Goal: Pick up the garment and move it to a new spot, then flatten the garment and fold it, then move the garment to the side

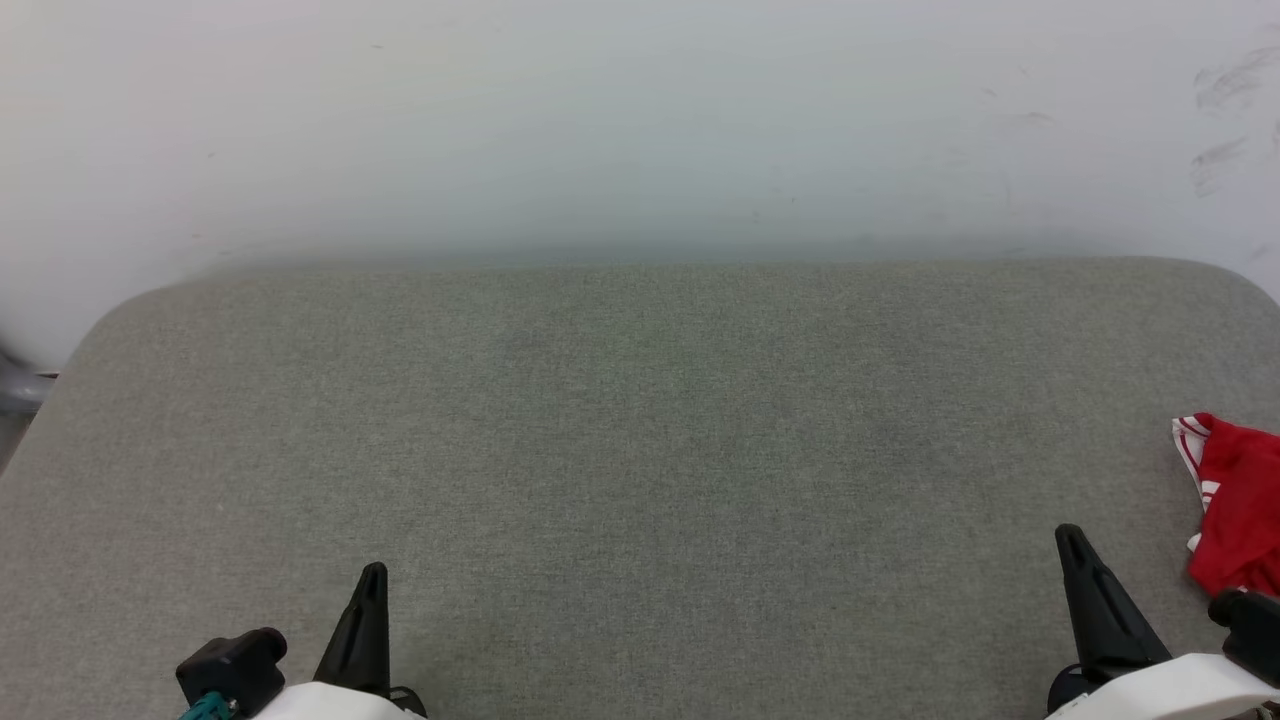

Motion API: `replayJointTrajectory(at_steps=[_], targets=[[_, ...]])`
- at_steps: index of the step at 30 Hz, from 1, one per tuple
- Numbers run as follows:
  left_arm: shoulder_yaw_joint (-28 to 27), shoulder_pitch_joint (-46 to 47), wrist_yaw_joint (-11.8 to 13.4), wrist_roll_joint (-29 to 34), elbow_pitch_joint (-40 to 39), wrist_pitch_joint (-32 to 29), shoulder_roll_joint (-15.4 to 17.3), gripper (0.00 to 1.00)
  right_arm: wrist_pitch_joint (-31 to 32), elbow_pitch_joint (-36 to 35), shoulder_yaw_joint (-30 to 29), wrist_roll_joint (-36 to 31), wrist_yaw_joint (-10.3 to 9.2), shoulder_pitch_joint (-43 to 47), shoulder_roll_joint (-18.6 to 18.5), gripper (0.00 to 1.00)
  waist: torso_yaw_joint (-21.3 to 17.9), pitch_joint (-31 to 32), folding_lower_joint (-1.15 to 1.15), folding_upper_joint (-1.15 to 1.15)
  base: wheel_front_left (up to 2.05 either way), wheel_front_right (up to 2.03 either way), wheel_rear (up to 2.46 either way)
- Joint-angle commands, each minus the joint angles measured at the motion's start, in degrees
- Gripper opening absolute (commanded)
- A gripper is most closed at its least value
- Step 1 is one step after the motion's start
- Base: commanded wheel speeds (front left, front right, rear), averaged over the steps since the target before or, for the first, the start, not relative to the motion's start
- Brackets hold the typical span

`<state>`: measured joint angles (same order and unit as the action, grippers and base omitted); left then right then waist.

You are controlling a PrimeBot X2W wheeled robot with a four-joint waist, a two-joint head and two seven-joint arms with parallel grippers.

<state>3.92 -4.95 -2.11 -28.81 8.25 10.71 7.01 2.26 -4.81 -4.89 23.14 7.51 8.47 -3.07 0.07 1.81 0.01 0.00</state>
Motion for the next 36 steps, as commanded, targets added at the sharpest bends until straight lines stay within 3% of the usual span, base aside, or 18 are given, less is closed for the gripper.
replayJointTrajectory(at_steps=[1, 16, 36], targets=[[-0.6, 1.9, -0.4, -2.2, -0.5, -0.4, 0.1, 0.0, 0.0, -0.1, 0.1, 2.5, 0.0, -1.9, -0.5, 0.0, 0.0, 0.0, 0.0, 0.0, 0.0, 0.0, 0.0], [-3.2, 4.4, -1.7, -18.0, 1.1, -4.8, -1.0, 0.0, 0.5, 4.7, 0.4, 20.4, -0.01, -5.3, -1.0, 0.0, 0.0, -0.4, 0.0, 0.0, 0.0, 0.0, 0.0], [-5.3, 6.5, -2.8, -30.9, 2.4, -8.4, -1.8, 0.0, 1.0, 8.7, 0.5, 34.8, -0.01, -8.1, -1.1, 0.0, 0.0, -0.7, 0.0, 0.0, 0.0, 0.0, 0.0]])
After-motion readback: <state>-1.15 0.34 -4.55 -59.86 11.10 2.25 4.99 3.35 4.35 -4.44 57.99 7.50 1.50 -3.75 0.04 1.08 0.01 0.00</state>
